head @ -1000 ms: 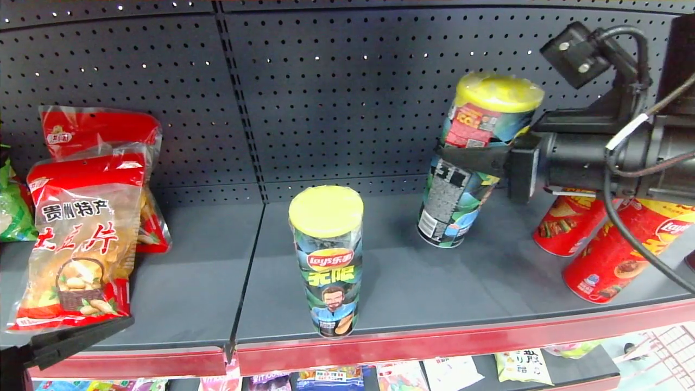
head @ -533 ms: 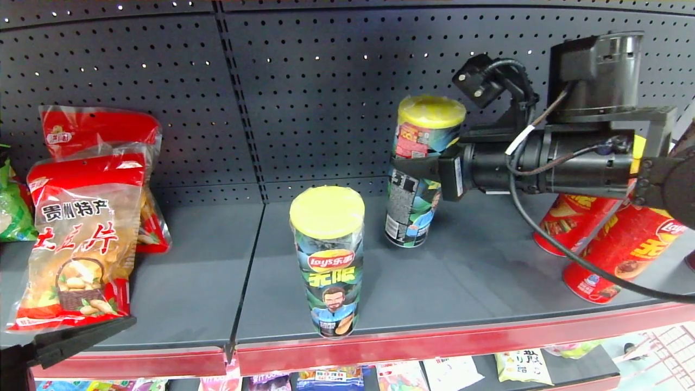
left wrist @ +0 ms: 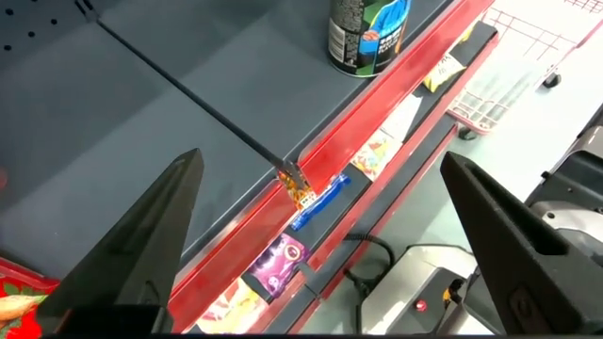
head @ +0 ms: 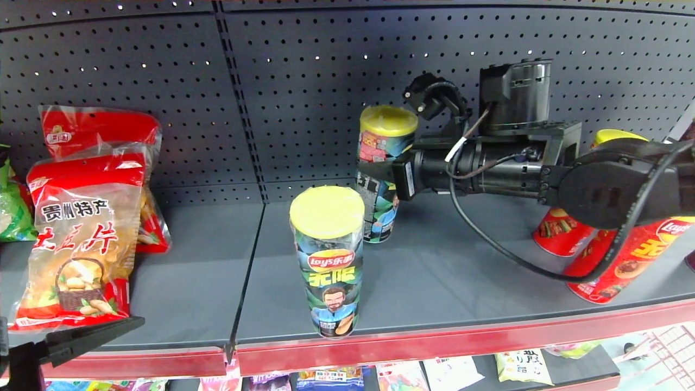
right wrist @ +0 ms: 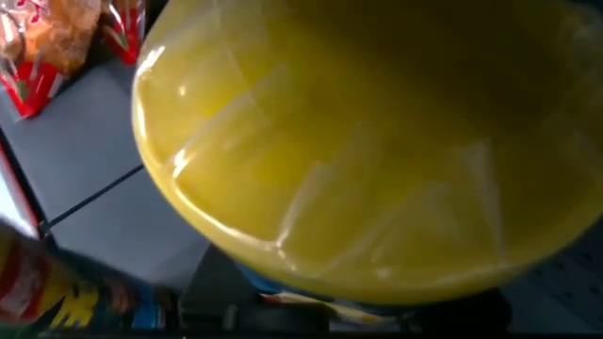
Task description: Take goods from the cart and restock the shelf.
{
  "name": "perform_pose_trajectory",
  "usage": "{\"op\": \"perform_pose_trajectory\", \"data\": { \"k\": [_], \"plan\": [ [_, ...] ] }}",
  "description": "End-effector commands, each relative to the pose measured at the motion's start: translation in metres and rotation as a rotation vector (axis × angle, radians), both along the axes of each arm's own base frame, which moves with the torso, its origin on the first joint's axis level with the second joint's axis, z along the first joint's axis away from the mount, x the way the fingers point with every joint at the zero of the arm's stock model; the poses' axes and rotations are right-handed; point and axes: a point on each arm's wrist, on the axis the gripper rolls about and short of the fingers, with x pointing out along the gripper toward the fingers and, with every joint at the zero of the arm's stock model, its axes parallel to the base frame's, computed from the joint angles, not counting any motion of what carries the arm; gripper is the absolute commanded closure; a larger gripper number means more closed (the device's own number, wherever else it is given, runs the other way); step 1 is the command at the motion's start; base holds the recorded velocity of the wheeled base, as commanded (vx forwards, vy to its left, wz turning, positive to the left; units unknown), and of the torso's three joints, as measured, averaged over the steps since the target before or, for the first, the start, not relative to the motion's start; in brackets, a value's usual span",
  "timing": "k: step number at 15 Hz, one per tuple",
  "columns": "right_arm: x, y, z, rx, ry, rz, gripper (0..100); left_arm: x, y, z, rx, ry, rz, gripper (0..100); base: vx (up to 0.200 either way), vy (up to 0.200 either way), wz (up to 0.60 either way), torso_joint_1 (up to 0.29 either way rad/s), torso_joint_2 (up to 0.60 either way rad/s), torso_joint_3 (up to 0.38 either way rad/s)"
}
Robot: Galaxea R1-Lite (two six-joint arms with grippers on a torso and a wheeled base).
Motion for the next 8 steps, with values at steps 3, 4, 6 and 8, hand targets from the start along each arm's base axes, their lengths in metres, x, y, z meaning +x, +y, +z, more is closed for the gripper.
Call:
{"op": "perform_pose_trajectory", "data": {
  "k": [3,4,6,8],
  "plan": [
    [0.012,0.014,-0.014,-0.007,0.029,0.008,100,0.001,0.0,-0.001,0.003,0.007,0.001,0,0.0,0.0,0.0,0.0,0.0,0.0],
    [0.015,0.016,-0.018,-0.013,0.038,0.008,100,0.001,0.0,-0.001,0.003,0.008,0.002,0,0.0,0.0,0.0,0.0,0.0,0.0],
    [0.017,0.018,-0.023,-0.02,0.048,0.008,100,0.002,-0.001,0.0,0.002,0.005,0.001,0,0.0,0.0,0.0,0.0,0.0,0.0],
    [0.02,0.019,-0.026,-0.022,0.051,0.007,100,0.002,-0.001,0.0,0.003,0.008,0.001,0,0.0,0.0,0.0,0.0,0.0,0.0]
  ]
}}
